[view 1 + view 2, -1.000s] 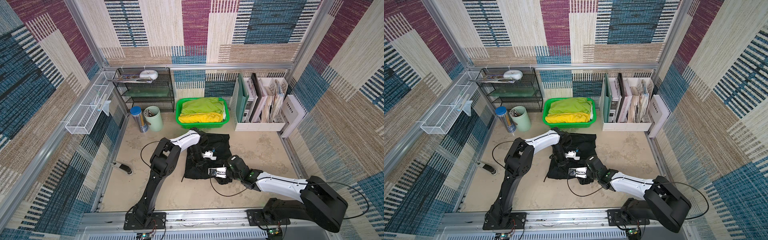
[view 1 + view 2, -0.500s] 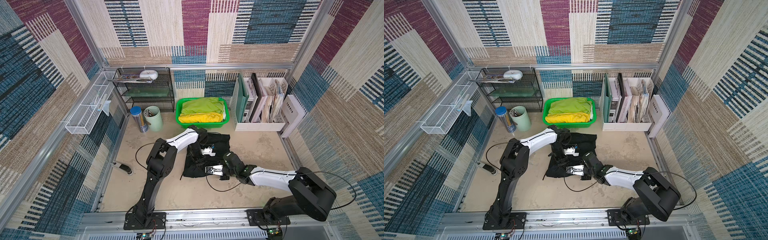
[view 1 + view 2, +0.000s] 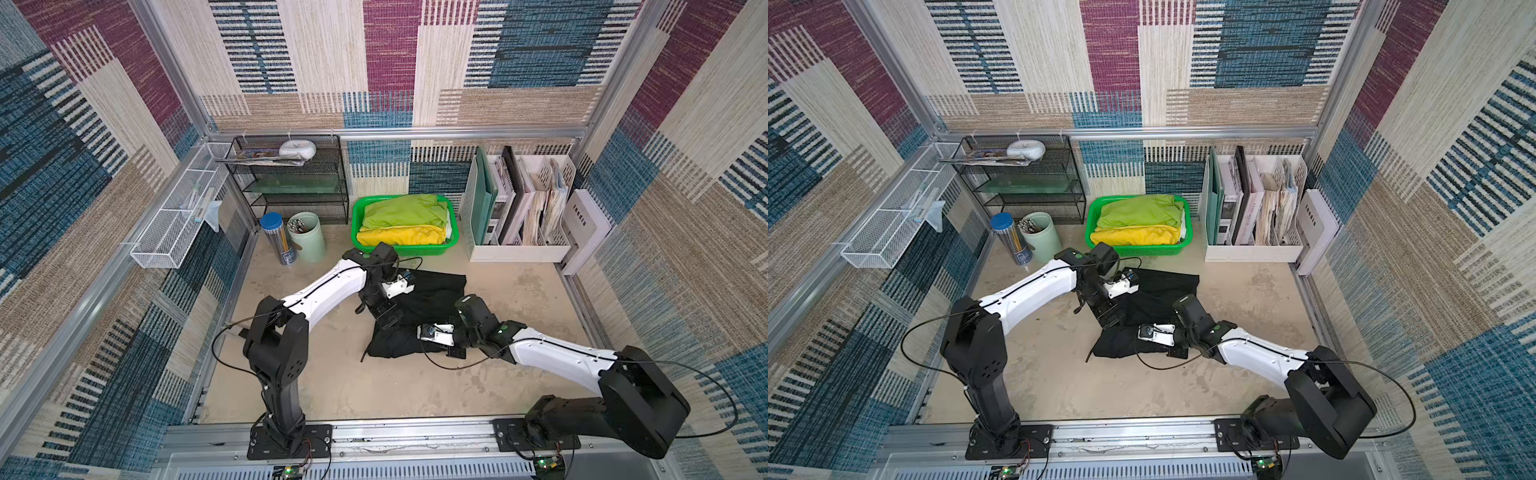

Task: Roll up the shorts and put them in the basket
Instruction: Roll the shorts at the center of the board.

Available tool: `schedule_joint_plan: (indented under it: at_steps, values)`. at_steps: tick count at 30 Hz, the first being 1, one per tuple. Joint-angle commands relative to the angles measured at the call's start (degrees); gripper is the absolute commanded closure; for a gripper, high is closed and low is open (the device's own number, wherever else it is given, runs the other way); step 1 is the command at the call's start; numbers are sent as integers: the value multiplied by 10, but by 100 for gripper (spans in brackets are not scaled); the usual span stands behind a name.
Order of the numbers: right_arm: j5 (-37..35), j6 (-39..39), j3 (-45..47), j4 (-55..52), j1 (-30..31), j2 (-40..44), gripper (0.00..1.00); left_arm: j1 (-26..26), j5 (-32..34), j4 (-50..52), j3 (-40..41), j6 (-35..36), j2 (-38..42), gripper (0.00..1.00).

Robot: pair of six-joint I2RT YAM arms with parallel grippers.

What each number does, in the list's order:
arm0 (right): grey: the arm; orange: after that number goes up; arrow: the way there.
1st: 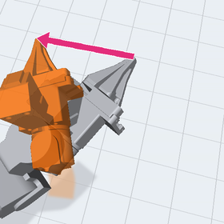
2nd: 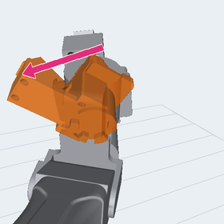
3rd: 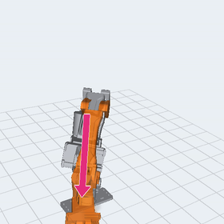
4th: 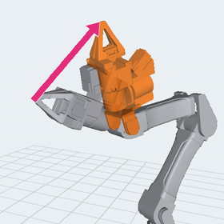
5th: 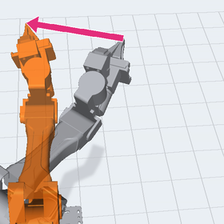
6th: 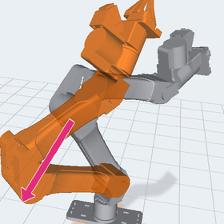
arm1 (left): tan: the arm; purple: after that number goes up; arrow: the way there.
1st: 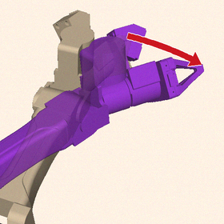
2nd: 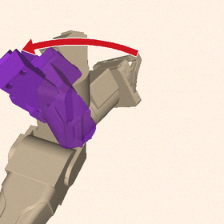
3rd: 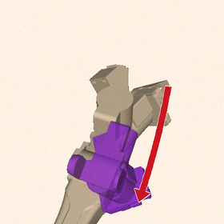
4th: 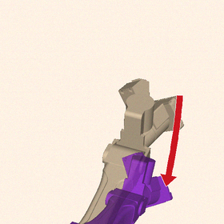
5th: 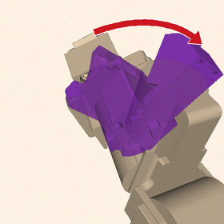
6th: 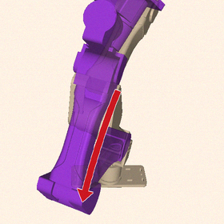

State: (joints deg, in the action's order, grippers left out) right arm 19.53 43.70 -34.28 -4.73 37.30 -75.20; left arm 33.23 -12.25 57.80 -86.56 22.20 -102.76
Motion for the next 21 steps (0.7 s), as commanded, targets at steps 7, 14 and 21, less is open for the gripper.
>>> schedule_joint_plan:
  at_steps: [7, 14, 21]
  values:
    - [173, -4, -57, -120, -92, -23, 100, 9, 71, -47, 34, 45, 146, 0]
    - [226, -9, -118, -200, -152, -117, 100, 79, 94, -156, 134, 113, 210, 0]
    - [279, -25, -157, -220, -202, -159, 100, 159, 152, -260, 211, 165, 208, 0]
